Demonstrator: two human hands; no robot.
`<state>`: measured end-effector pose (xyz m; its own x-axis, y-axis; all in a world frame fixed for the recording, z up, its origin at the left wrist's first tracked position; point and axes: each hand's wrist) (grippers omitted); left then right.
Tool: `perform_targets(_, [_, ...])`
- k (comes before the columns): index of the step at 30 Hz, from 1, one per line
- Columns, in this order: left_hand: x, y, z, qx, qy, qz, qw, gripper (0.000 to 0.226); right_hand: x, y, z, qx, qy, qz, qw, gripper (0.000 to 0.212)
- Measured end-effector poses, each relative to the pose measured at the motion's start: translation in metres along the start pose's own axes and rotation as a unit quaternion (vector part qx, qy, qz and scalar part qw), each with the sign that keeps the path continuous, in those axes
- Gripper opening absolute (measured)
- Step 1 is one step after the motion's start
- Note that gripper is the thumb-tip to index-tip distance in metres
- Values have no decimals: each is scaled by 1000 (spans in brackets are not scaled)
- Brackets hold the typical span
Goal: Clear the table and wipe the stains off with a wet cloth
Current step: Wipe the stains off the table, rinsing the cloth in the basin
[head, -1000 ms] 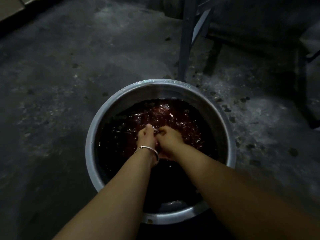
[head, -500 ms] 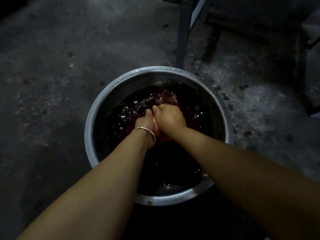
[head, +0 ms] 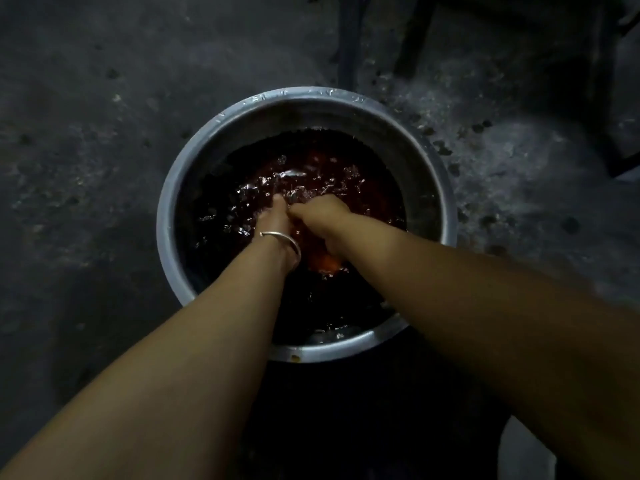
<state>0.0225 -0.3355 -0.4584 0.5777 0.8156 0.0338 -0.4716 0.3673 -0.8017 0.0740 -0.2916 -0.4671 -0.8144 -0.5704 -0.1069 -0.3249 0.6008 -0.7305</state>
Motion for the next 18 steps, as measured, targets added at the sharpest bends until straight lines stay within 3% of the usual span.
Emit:
perform_targets(4, [-8,6,8,-22,-19,-20,999,34,7,-17,-11,-158,-39,25,986,34])
perform_targets(7, [-8,3,8,-14,-13,-8,1000,28,12,-20,-19,-232,-97,60,966,39])
perform_targets(10, [5,-1,11,-30,-73,-19,997,26,8,-10,-21,-244,-130,89,957,32])
perform_targets(11, [9,-8,13,-3,-41,-1,999,32,3,-4,-20,-239,-178,104,949,31])
perform_targets(12, [15,-12,9,53,98,12,994,39,-2,1,-18,-233,-231,113,938,33])
perform_targets(13, [21,-17,8,58,145,40,987,38,-10,7,-15,-229,-285,123,923,37])
perform_targets(15, [23,-18,6,73,59,36,995,38,-24,15,-12,-216,-311,150,913,40])
perform_targets(18, [12,-5,8,85,168,105,976,36,-46,24,-4,-187,-323,190,908,38])
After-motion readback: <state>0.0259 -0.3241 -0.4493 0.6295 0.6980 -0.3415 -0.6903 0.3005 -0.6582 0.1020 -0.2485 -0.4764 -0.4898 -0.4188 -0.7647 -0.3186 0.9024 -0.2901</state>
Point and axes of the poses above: each hand's wrist, its own y-axis towards the middle knuckle, its own x-axis out of the palm, z = x × y, and after that the axes turned 8 degrees about y, right-handed
